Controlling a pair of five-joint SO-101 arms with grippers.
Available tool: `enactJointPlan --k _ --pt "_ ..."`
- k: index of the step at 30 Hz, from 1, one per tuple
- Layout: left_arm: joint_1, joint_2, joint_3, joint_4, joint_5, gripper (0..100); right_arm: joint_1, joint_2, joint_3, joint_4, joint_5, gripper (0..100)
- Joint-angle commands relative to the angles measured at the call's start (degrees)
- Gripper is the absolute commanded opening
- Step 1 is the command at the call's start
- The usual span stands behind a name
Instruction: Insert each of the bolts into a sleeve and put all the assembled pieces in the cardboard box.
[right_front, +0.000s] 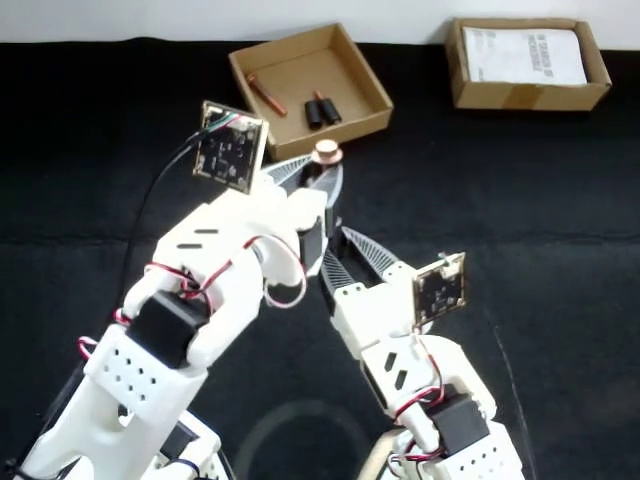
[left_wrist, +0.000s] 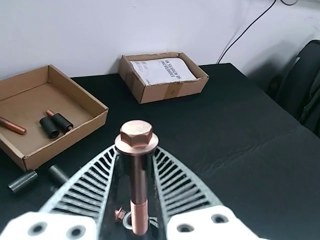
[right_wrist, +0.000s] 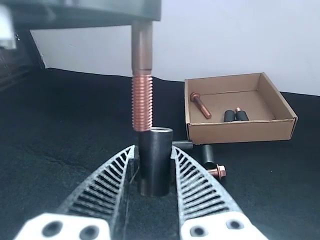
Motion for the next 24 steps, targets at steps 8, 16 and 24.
enactJointPlan --k 8,16,24 --pt "0.66 7.08 -5.23 -2.64 0.35 1 0.66 -1.01 -0.48 -1.36 -0.26 0.7" --pt "0.66 9.27 -6.73 -2.64 0.35 1 0.66 -0.66 -0.4 -1.36 -0.26 0.7" --pt "1.19 8.92 -4.18 0.79 0.44 1 1.98 -0.66 -0.48 -1.71 -0.26 0.7"
